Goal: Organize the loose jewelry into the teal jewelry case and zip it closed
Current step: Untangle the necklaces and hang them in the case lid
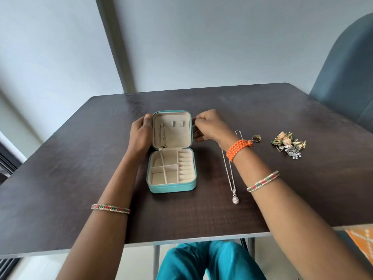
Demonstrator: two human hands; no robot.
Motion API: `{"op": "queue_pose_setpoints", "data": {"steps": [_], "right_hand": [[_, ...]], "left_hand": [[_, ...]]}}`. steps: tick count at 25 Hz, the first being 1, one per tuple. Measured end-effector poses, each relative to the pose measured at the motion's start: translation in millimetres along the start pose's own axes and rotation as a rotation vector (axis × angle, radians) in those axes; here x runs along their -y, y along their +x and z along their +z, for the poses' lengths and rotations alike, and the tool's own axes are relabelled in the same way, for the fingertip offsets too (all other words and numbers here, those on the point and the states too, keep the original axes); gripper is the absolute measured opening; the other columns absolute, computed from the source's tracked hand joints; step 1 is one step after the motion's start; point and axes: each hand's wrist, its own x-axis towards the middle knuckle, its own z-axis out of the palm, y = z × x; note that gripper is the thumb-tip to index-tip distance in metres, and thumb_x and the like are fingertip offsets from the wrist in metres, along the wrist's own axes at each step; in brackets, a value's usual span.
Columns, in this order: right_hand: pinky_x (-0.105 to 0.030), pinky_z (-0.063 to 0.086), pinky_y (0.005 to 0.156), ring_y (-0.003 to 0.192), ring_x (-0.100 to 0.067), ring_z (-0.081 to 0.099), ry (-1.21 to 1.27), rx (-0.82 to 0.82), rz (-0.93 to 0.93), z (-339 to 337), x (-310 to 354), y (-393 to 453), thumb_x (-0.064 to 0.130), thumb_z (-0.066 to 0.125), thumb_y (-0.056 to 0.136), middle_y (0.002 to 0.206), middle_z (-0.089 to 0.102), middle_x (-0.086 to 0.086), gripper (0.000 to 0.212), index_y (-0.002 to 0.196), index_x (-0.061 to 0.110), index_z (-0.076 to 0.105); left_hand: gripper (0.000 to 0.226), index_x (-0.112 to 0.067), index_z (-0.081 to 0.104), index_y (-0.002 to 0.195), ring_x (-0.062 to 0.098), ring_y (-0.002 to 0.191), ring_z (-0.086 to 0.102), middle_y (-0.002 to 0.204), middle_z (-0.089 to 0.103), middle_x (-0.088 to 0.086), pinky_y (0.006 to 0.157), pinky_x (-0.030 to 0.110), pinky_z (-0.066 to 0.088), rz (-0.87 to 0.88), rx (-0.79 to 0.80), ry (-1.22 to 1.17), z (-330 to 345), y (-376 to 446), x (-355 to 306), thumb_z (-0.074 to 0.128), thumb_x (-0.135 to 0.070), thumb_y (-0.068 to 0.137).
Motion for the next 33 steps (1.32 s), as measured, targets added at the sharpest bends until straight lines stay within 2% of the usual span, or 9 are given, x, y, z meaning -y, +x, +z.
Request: {"op": "queue_pose_setpoints", "data": {"steps": [2,6,10,14,18,23,27,30,33], "right_hand": [[-0.034,0.056,0.065,0.067,-0.023,0.066,-0.136,-0.096,-0.084,-12,-3,2,0.008,0.047,0.083,0.076,0.070,-0.011,0.023,0.077,0.001,0.068],[-0.028,0.050,0.078,0.081,-0.015,0.062,-0.310,-0.267,-0.186,-59,-11,-2,0.004,0.052,0.082,0.090,0.074,-0.006,0.024,0.084,0.010,0.075],[-0.039,0.035,0.096,0.106,-0.023,0.059,-0.765,-0.245,-0.091,-104,-18,-1,0.013,0.058,0.087,0.102,0.071,0.003,0.021,0.088,0.024,0.075],[-0.039,0.019,0.079,0.114,-0.020,0.049,-0.987,-0.177,-0.025,-116,-32,2,0.030,0.063,0.087,0.095,0.070,0.008,0.010,0.088,0.030,0.074],[-0.039,0.019,0.079,0.110,-0.020,0.049,-0.938,-0.240,-0.043,-109,-42,7,0.035,0.071,0.079,0.081,0.068,0.008,0.009,0.078,0.027,0.074],[-0.039,0.020,0.079,0.092,-0.025,0.056,-1.003,-0.254,-0.043,-102,-43,12,0.018,0.061,0.080,0.060,0.052,0.009,0.014,0.070,0.017,0.070],[-0.042,0.025,0.086,0.092,-0.030,0.057,-1.183,-0.189,-0.091,-95,-41,6,0.017,0.050,0.083,0.077,0.057,-0.003,0.024,0.059,0.016,0.045],[-0.043,0.024,0.095,0.106,-0.031,0.052,-1.307,-0.144,-0.118,-93,-40,1,0.022,0.044,0.090,0.099,0.061,-0.010,0.017,0.077,0.014,0.053],[-0.042,0.024,0.095,0.106,-0.031,0.051,-1.331,-0.093,-0.087,-92,-38,-1,0.024,0.042,0.091,0.100,0.061,-0.010,0.018,0.080,0.015,0.054]], "left_hand": [[0.031,-0.013,0.060,0.087,0.019,0.080,0.050,0.083,0.056,0.004,0.074,0.036,0.044,-0.006,0.005,0.011,-3,0,-2,0.037,-0.031,0.099],[0.047,-0.014,0.041,0.139,0.025,0.114,0.056,0.125,0.058,0.011,0.101,0.037,0.043,0.086,0.029,0.219,-6,-5,-16,0.048,-0.024,0.094],[0.062,-0.016,0.027,0.147,0.031,0.129,0.042,0.146,0.040,0.012,0.106,0.044,0.032,0.459,0.032,0.758,-1,-20,-61,0.051,-0.012,0.090],[0.051,-0.018,0.047,0.136,0.031,0.121,0.052,0.137,0.052,0.007,0.101,0.046,0.041,0.726,0.197,0.796,30,-33,-97,0.051,-0.006,0.086],[0.042,-0.019,0.057,0.126,0.026,0.117,0.055,0.127,0.061,0.004,0.095,0.042,0.046,0.726,0.354,0.727,68,-36,-98,0.049,-0.007,0.087],[0.035,-0.020,0.063,0.116,0.025,0.108,0.059,0.116,0.064,0.004,0.090,0.041,0.047,0.698,0.403,0.705,89,-38,-86,0.048,-0.006,0.087],[0.035,-0.020,0.066,0.112,0.025,0.102,0.059,0.111,0.065,0.005,0.087,0.038,0.046,0.657,0.404,0.697,92,-42,-80,0.047,-0.003,0.087],[0.035,-0.018,0.066,0.112,0.025,0.103,0.058,0.110,0.066,0.006,0.088,0.033,0.043,0.637,0.399,0.672,92,-47,-81,0.048,-0.002,0.087],[0.035,-0.017,0.066,0.113,0.022,0.105,0.058,0.113,0.066,0.005,0.083,0.019,0.037,0.622,0.389,0.644,89,-52,-84,0.048,-0.001,0.087]]}}
